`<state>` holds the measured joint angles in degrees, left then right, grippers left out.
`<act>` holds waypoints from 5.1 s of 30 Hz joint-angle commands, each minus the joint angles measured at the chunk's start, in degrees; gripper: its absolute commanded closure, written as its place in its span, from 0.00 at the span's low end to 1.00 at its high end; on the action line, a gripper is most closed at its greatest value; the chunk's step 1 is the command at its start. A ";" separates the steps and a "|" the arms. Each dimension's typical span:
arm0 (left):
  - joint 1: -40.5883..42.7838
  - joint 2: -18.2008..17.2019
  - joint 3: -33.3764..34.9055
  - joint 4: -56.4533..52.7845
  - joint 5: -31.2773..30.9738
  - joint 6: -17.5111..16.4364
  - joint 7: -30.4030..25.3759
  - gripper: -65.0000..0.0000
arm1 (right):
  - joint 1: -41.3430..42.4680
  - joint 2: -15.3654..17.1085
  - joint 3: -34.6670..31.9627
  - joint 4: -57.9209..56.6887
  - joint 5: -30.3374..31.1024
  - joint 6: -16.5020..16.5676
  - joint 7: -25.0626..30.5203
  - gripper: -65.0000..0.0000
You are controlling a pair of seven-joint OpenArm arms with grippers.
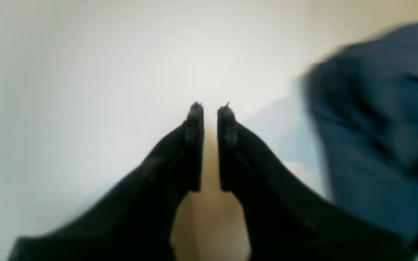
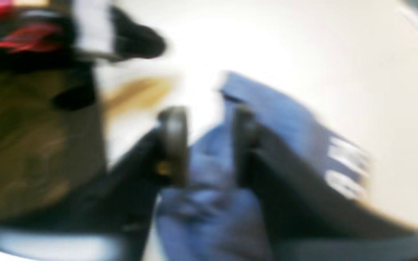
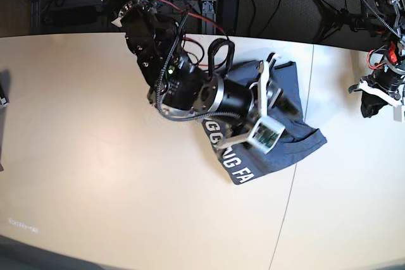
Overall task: Fold the T-shirt properly
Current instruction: 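Lift the right gripper and regrasp the lettered edge of the bundle, then grasp the bundle's opposite corner with the left gripper beside the right, then pull the bundle ends apart with both grippers to flatten the lettered band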
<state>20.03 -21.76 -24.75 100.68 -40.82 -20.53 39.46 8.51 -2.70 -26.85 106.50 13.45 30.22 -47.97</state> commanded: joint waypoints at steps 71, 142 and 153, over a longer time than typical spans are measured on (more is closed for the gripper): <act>-2.16 -1.55 18.58 -3.58 8.92 -19.12 -6.47 1.00 | 18.53 3.80 5.95 -47.47 -7.69 -1.07 11.41 1.00; -5.73 0.81 18.23 -8.37 14.08 -19.10 -11.02 1.00 | 17.07 6.80 6.12 -45.35 -2.89 -1.25 12.00 1.00; -11.15 -1.11 17.14 -9.70 13.88 -18.97 -12.31 1.00 | 4.87 9.20 6.12 -26.51 4.81 -1.22 5.25 1.00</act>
<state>9.58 -22.06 -7.25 90.17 -26.09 -38.79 28.62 12.47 6.68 -20.86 79.02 17.26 30.00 -43.40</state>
